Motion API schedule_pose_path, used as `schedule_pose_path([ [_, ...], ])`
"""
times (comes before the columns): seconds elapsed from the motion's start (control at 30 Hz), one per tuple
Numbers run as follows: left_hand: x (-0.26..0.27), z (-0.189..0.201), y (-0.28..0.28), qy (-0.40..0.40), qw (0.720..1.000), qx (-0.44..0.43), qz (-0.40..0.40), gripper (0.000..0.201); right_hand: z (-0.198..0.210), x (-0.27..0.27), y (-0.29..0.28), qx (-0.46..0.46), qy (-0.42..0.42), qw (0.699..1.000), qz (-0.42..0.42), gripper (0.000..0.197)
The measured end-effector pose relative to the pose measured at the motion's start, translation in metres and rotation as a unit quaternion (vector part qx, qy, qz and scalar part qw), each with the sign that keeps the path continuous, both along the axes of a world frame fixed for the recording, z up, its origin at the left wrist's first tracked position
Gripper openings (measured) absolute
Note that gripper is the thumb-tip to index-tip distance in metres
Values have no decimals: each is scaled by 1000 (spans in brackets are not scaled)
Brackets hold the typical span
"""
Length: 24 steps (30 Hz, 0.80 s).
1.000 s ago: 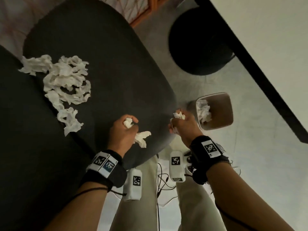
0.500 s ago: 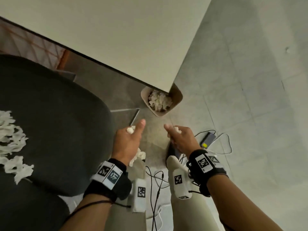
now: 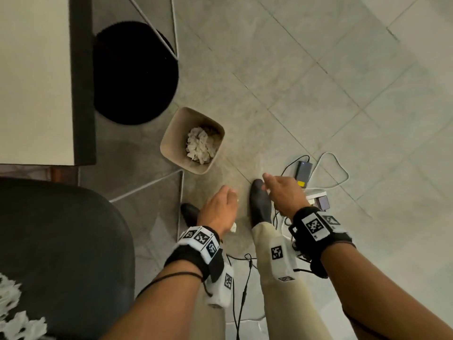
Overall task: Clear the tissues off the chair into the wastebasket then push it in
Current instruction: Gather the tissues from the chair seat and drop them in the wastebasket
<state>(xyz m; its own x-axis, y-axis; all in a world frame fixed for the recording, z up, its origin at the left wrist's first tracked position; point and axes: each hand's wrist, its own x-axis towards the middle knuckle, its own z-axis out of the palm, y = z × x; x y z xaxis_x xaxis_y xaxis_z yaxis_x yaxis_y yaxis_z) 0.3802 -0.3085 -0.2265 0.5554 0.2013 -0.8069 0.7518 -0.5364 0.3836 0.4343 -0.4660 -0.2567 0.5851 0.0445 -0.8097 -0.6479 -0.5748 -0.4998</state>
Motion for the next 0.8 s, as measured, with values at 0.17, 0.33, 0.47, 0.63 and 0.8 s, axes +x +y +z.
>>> schedule_pose_path([
  [0.17,3,-67,29,4,1000,13,-15,18,-39,10,20,41,14,999,8,42],
  [0.33,27,-112,65,-35,996,43,63,12,-76,32,67,65,62,996,-19,59],
  [0.47,64,-137,86,-50,995,45,73,13,-99,57,109,148,110,981,-58,27],
  [0.63,95,-164,105,-99,989,76,77,23,-116,85,143,207,160,961,-93,24],
  [0.8,116,-183,123,-125,983,128,31,33,-131,97,156,235,166,954,-80,43],
])
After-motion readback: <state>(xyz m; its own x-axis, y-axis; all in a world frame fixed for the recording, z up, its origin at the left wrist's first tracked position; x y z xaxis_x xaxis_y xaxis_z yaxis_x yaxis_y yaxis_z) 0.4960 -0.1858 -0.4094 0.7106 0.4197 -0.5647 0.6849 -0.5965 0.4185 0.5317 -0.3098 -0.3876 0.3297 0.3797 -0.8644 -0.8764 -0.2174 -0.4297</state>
